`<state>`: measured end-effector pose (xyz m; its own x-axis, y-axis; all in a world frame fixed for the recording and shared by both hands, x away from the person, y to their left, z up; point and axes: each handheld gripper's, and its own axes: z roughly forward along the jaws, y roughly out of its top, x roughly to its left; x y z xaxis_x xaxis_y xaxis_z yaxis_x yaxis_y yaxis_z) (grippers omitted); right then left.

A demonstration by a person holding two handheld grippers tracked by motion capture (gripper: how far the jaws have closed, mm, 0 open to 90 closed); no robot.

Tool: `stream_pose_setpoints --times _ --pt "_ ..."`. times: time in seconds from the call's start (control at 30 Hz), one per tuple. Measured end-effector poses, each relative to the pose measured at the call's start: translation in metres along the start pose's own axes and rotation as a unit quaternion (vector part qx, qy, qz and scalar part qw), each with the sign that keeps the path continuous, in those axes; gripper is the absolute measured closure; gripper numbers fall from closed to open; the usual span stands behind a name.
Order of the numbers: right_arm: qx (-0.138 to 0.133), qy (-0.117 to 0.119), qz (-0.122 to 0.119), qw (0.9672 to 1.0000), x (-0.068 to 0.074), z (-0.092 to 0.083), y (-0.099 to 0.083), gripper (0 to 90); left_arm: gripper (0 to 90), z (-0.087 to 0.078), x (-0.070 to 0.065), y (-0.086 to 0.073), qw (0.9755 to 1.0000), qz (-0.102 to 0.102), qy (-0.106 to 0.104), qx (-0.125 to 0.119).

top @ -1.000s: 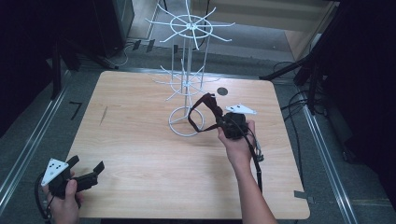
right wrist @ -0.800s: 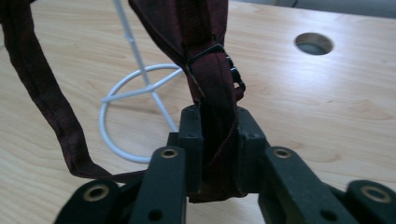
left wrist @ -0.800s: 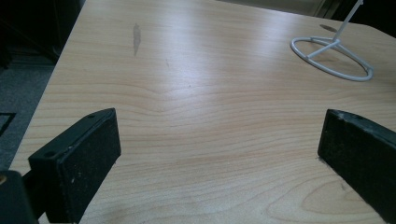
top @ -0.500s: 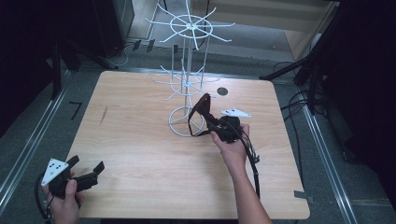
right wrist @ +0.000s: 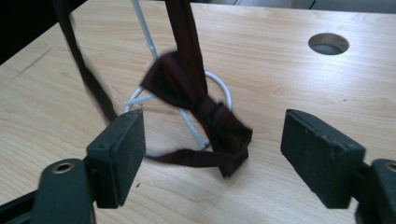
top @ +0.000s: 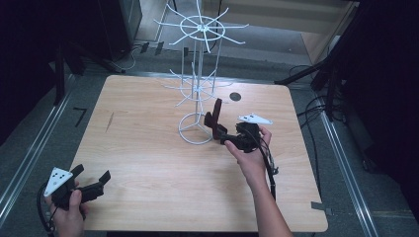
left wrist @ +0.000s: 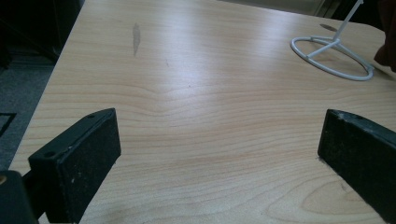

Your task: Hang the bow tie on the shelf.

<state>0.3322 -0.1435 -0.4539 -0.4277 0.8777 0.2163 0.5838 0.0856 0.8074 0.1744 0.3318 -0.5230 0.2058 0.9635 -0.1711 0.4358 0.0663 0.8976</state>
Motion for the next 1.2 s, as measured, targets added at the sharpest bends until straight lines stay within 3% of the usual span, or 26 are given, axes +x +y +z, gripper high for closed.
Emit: stream_pose_setpoints --times 0.47,1.2 --pt "-0.036 -0.008 -0.002 0.9993 -0.011 -0.038 -0.002 19.3 0.0 0.000 0.000 0.000 1.0000 -0.001 0.000 0.000" --pt "-0.047 -0.034 0.021 0.9981 -0.046 -0.079 -0.031 17.9 0.0 0.000 0.000 0.000 1.0000 -0.001 0.001 -0.001"
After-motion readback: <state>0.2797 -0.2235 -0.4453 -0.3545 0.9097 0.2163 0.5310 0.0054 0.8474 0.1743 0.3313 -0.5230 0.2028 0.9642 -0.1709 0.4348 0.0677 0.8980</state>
